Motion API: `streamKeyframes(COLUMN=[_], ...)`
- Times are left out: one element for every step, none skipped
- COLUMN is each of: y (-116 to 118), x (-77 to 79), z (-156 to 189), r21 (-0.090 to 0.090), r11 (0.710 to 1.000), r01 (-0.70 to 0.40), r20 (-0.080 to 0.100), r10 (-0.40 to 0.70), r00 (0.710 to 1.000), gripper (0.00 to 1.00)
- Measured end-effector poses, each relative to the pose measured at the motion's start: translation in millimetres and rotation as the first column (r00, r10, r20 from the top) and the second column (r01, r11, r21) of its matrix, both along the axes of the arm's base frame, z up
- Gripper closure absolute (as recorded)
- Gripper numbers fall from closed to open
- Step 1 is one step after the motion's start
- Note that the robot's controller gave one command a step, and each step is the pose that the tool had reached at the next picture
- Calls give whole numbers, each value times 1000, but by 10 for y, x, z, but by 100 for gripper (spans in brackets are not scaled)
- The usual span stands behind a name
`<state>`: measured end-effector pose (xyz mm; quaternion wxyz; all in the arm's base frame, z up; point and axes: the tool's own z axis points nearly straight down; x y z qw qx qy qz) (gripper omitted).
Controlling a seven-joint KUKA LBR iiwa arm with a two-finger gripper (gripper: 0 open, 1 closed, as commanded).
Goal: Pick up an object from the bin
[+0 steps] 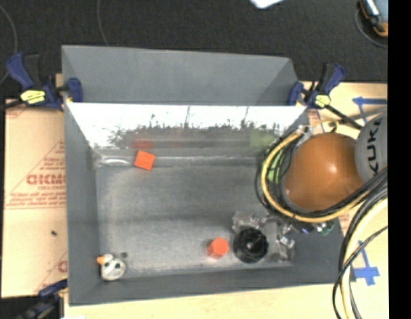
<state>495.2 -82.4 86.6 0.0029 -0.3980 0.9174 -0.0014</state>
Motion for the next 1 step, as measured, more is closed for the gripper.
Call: streamKeyframes(y=[172], x=[203], z=[-80], r21=[3], r11=[971], r01=[241], r20=[6], r10=[-241], r00=[971], gripper=[0])
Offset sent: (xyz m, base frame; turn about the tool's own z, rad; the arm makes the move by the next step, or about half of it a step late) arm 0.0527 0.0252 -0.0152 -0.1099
